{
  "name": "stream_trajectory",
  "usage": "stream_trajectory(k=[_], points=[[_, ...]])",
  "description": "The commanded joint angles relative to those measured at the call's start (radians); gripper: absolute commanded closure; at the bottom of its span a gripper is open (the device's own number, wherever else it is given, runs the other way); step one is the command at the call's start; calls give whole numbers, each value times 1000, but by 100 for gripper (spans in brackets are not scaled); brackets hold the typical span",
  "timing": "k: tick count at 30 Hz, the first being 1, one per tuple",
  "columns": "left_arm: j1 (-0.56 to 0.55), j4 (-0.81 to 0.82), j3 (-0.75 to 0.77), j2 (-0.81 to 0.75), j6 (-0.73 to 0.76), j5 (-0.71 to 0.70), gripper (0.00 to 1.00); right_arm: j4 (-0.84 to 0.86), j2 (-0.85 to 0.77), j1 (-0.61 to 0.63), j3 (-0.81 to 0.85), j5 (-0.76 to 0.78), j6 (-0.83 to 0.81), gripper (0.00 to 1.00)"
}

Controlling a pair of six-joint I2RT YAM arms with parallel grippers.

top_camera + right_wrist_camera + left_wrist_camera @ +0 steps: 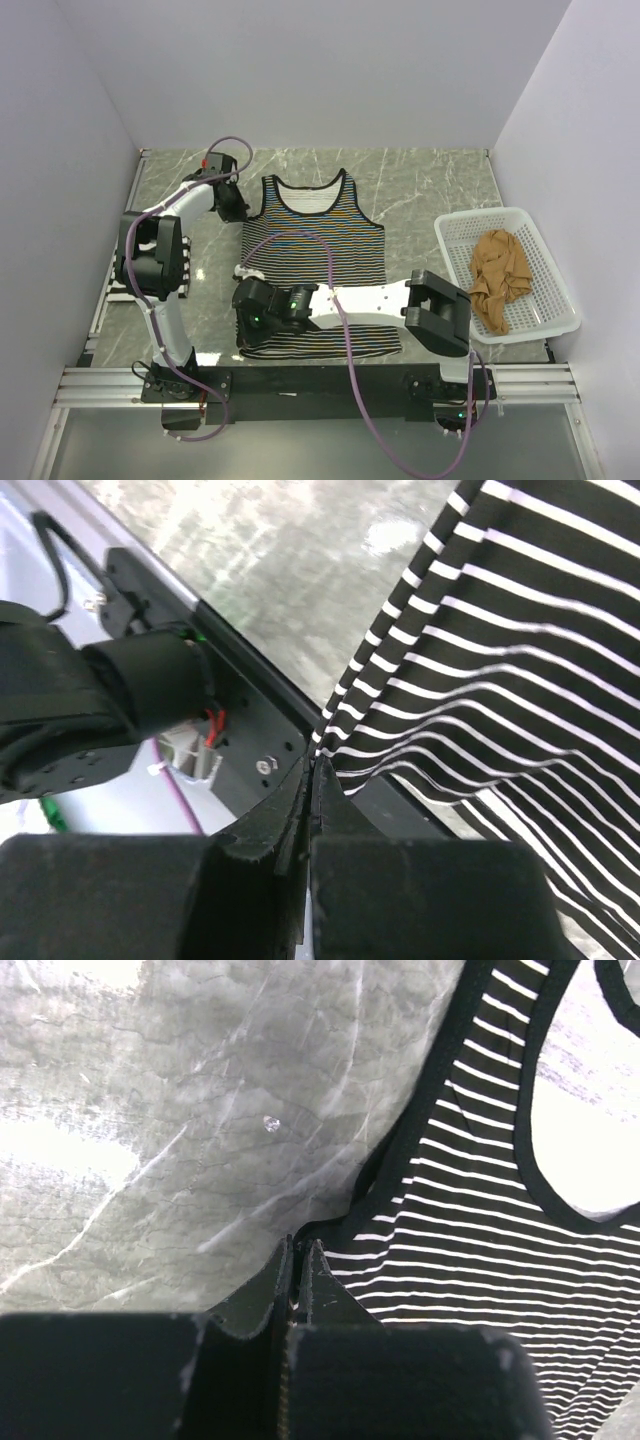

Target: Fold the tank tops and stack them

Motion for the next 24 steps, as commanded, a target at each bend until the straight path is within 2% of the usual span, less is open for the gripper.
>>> stream_trajectory(k=[1, 11, 24], points=[[-2, 49, 51, -35, -8, 6, 99, 60, -23, -8, 15, -83, 21, 100], [-56, 44, 96, -15, -28, 8, 99, 123, -180, -45, -164, -41, 36, 100], [-200, 52, 214, 91, -97, -22, 99, 261, -418, -77, -597, 37, 157, 100]])
